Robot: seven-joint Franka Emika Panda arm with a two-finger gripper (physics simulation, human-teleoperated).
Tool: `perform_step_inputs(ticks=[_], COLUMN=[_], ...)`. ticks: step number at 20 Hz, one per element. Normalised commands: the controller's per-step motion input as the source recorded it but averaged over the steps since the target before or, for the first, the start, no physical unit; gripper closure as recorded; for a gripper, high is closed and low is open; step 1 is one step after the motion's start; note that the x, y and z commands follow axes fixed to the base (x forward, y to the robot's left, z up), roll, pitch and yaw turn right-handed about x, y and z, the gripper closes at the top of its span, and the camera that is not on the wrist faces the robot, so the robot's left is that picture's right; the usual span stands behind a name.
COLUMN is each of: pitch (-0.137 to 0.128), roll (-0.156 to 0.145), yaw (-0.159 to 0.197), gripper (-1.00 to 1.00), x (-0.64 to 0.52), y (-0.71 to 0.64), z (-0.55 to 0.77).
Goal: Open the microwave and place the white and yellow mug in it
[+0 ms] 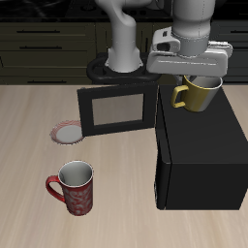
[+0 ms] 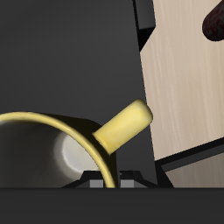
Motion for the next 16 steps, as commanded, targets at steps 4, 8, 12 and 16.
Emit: perform_step_inputs(ticks=[4,8,12,16], pitch=[-0.028,-0.044,-0.029,-0.039], roll=[-0.004,-0.038,-0.044,-0.052], yaw=[0.038,0.026,0.031,0.043], gripper=[1.00,1.00,1.00,1.00], x=[-0.08,-0.07,0.01,-0.03], y=[-0.12,-0.33,-0.36,-0.42], z=[0.18,0.29,0.21,0.16])
